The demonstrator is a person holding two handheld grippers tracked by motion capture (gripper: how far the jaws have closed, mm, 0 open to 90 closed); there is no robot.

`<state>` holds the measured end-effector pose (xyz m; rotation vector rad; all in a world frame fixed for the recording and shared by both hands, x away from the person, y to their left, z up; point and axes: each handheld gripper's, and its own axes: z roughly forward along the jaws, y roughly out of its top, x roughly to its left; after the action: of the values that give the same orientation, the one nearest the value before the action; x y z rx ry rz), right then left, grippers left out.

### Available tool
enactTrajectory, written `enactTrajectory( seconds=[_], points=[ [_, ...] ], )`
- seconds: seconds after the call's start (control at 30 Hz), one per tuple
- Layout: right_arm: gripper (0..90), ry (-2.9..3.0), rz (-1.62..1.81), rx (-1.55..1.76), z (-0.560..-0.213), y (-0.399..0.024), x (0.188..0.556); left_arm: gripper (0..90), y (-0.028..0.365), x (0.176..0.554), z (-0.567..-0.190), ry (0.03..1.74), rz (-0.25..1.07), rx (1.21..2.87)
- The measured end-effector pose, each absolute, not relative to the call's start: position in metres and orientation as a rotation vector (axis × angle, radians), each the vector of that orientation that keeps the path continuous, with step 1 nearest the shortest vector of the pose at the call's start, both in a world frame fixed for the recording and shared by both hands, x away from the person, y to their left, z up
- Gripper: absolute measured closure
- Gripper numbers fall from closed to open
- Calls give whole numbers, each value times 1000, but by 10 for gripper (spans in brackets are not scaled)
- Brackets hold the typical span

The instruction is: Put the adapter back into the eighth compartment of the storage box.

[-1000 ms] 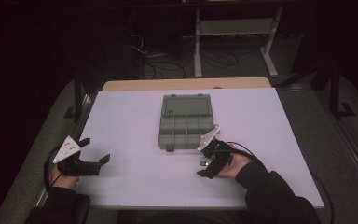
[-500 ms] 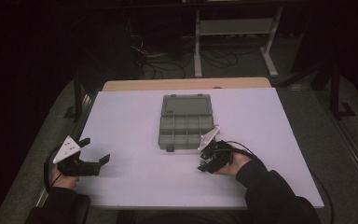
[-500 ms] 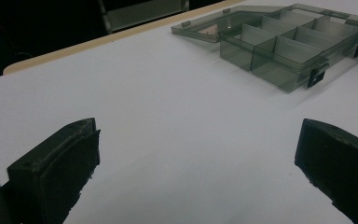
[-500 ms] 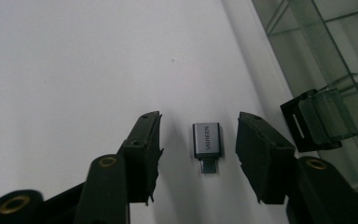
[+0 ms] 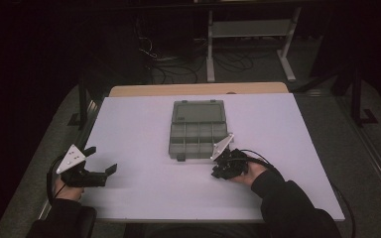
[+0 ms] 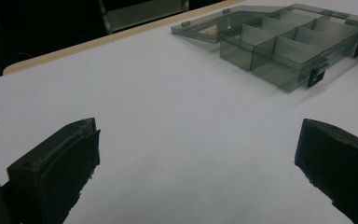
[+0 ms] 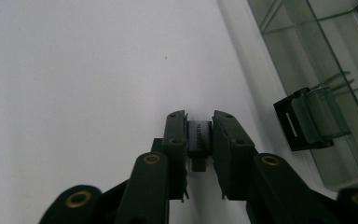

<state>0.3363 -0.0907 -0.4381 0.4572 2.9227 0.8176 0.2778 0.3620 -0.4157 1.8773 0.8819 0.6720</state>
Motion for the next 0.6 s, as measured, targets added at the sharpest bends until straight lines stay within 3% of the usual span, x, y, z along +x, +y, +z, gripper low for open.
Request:
enactTrajectory(
  seconds=[0.6],
  points=[
    [748,2883,910,485,-425,-98,338,0,362,278,-416,880,671,1877]
  ],
)
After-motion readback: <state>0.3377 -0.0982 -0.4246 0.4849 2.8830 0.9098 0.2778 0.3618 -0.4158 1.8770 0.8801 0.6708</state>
